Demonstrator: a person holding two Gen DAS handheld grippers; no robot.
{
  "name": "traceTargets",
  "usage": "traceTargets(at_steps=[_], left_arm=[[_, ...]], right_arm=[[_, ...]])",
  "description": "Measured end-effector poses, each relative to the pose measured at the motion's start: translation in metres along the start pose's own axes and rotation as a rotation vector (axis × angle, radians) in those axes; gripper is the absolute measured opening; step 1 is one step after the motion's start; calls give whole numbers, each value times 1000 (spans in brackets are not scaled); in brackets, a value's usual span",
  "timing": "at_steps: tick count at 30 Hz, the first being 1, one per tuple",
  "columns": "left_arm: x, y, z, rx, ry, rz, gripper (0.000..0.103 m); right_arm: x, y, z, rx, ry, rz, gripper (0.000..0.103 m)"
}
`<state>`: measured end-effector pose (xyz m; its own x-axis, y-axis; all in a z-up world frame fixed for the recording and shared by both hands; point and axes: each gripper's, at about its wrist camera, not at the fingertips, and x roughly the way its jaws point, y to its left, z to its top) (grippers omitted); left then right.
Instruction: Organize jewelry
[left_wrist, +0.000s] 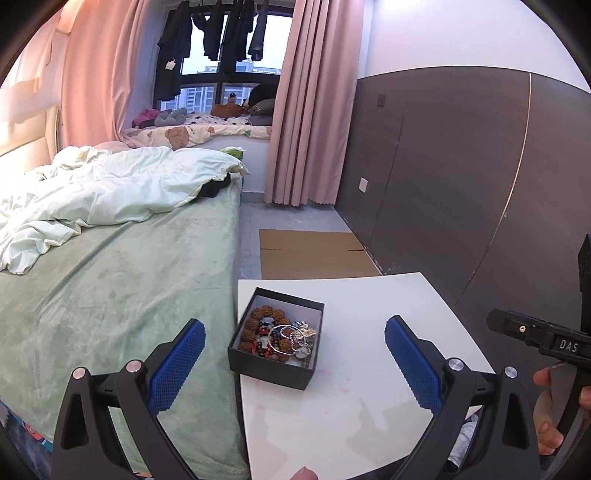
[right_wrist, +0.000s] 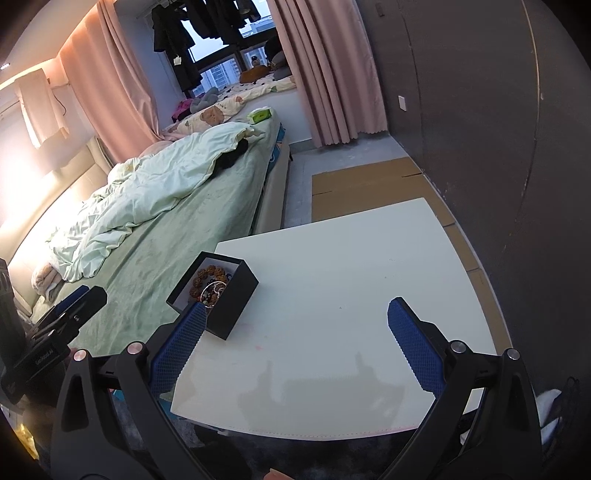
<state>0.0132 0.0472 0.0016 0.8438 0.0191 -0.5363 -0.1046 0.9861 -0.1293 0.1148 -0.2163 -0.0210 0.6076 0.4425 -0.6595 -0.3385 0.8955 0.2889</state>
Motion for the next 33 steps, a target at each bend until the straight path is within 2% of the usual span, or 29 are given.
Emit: traceTargets(at_steps=[33], left_arm=[[-11, -9, -2, 15, -36, 14, 95]], right_arm=[[-8, 3, 3, -13, -15, 11, 98]])
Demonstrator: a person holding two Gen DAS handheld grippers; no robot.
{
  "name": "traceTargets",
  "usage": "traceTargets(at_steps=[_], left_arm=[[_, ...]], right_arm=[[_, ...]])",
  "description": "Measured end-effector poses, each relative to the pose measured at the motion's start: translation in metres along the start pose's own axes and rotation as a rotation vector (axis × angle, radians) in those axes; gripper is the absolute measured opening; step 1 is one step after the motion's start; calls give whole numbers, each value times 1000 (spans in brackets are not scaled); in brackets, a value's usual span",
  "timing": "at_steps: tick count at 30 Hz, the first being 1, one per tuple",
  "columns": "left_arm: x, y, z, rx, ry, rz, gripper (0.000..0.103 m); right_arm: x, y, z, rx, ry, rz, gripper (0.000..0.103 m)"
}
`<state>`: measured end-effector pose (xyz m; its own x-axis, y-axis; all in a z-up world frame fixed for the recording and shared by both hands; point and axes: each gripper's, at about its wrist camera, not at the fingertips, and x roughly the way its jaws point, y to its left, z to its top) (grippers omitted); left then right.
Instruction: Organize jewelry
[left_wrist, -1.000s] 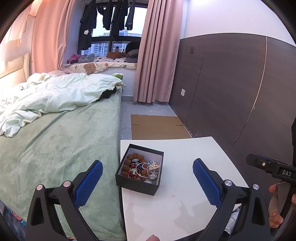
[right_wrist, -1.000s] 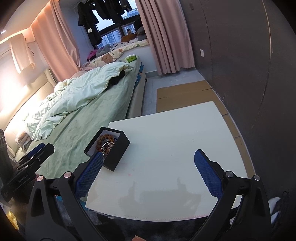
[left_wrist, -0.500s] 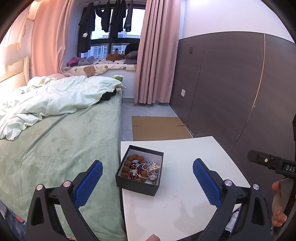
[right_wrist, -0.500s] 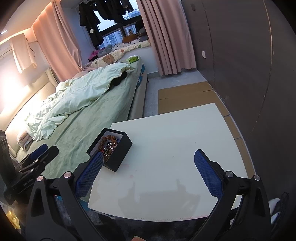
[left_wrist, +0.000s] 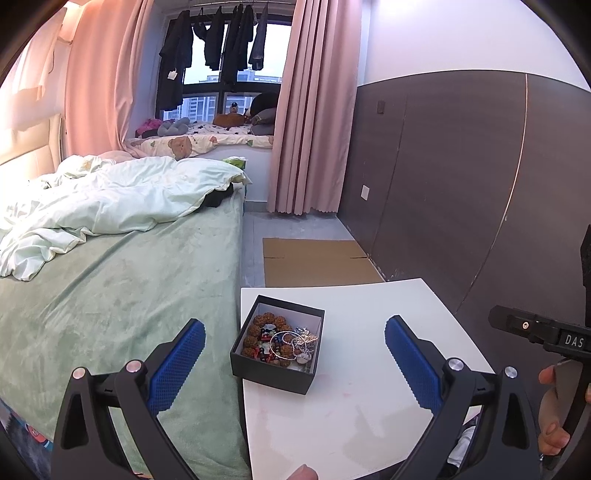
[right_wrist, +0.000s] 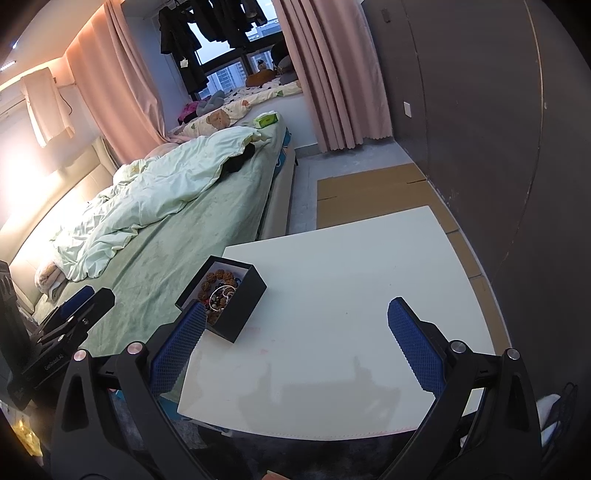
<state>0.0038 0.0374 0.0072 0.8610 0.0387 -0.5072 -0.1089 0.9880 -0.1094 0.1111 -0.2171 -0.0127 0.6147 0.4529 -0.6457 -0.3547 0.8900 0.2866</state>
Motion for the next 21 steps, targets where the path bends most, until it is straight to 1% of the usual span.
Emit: traceTargets(at_steps=[16, 21], left_arm=[[-5, 0, -1, -11, 4, -3, 95], [-6, -1, 0, -2, -12, 7, 95]], right_arm=[[-3, 6, -3, -6, -1, 2, 98], [-3, 8, -3, -6, 1, -3, 98]])
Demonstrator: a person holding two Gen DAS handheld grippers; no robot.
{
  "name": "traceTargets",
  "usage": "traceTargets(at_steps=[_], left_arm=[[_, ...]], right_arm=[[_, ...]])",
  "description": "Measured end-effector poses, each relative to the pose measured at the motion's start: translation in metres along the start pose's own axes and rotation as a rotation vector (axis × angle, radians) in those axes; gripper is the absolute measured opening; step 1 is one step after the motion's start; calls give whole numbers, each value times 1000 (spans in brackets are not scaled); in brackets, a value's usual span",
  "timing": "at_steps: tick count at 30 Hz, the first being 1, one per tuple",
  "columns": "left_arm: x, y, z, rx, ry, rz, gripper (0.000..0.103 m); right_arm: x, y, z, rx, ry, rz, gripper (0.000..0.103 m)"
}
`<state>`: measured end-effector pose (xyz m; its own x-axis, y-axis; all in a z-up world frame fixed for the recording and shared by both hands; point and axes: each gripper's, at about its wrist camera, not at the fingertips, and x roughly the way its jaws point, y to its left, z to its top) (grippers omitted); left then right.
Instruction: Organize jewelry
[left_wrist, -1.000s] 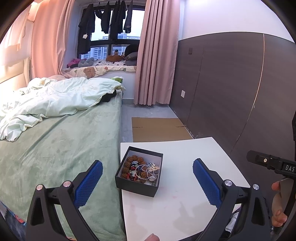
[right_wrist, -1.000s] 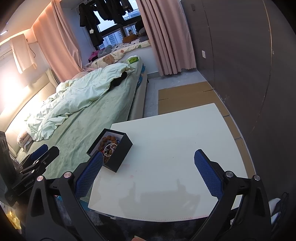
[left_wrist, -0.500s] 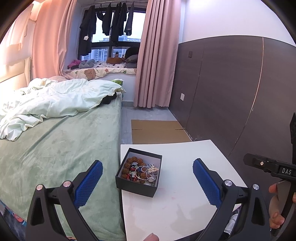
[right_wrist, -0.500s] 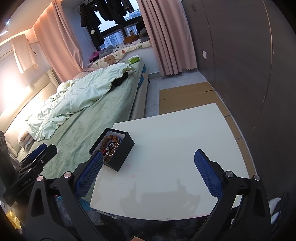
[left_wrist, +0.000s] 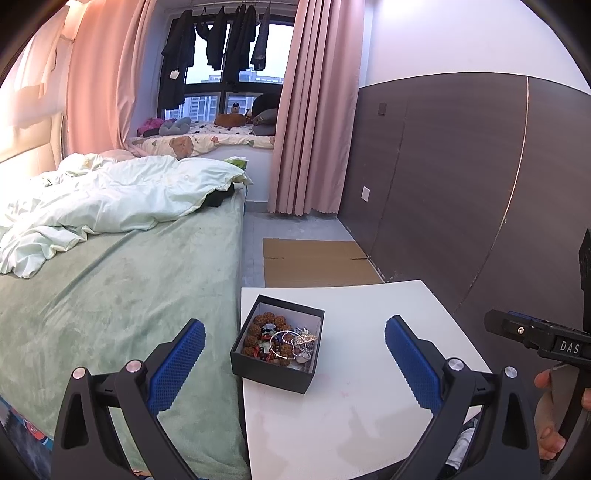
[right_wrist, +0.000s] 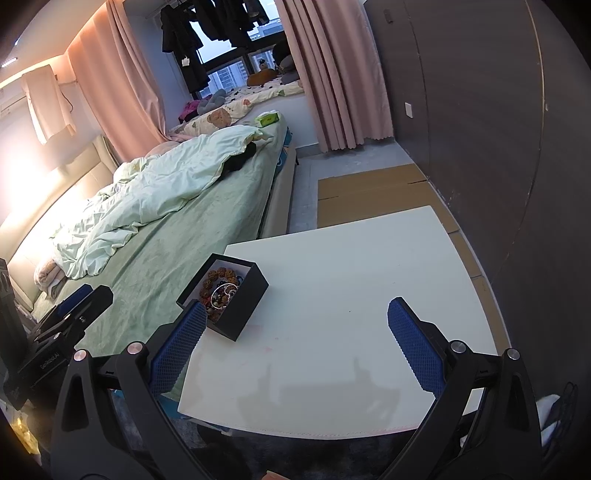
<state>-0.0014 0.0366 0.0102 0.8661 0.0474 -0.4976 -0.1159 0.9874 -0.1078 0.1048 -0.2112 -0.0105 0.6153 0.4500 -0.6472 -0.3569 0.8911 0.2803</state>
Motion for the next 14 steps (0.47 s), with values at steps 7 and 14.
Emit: traceTargets(at_steps=[7, 14], left_arm=[[2, -9, -1, 37, -3, -11, 95], [21, -7, 0, 21, 35, -1, 95]], right_arm=[[1, -1, 1, 4, 4, 1, 98], [6, -2, 3, 1, 11, -7, 98]])
